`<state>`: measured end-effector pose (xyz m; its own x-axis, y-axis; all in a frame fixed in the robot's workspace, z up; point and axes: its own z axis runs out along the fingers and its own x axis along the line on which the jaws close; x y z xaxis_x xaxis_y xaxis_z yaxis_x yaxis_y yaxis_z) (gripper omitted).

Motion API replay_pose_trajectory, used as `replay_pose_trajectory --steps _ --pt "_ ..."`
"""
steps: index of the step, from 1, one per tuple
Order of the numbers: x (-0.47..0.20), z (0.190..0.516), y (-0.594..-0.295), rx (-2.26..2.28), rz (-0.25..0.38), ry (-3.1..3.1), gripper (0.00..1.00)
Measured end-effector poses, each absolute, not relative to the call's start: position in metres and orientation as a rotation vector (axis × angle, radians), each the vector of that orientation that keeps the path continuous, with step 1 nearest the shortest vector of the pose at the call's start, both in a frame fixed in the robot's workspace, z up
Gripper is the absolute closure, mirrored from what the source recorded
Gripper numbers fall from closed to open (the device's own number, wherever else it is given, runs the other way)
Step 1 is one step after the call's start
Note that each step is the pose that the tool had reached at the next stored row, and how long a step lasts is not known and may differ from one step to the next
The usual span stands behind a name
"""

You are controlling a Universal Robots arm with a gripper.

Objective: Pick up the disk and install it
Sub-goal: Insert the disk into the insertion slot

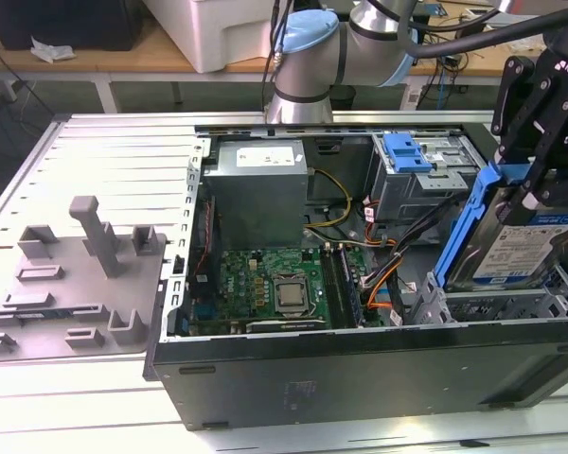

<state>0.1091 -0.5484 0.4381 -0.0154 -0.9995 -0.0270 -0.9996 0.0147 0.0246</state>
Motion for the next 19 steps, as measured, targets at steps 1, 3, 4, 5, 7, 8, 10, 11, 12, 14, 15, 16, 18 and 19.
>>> replay_pose_trajectory --steps 1,3,4,5,7,8,10,11,12,14,15,16,18,19 --pt "0.109 0.438 -0.548 -2.203 0.057 2.236 0.63" --pt "0.109 0.436 -0.548 -2.203 0.057 2.236 0.63" --pt "0.109 0.435 -0.548 -2.203 0.058 2.236 0.63" --pt "0.109 0.434 -0.548 -2.203 0.058 2.236 0.63" --pt "0.109 0.433 -0.548 -2.203 0.058 2.236 0.63" --pt "0.109 0.432 -0.548 -2.203 0.058 2.236 0.63" --pt "0.109 0.431 -0.548 -2.203 0.058 2.236 0.63" --pt "0.109 0.430 -0.548 -2.203 0.058 2.236 0.63" --pt "0.109 0.430 -0.548 -2.203 0.058 2.236 0.63" --pt "0.109 0.428 -0.548 -2.203 0.058 2.236 0.63" --pt "0.109 0.428 -0.548 -2.203 0.058 2.236 0.63" --pt "0.109 0.427 -0.548 -2.203 0.058 2.236 0.63" --pt "0.109 0.425 -0.548 -2.203 0.058 2.236 0.63" --pt "0.109 0.424 -0.548 -2.203 0.058 2.236 0.63"
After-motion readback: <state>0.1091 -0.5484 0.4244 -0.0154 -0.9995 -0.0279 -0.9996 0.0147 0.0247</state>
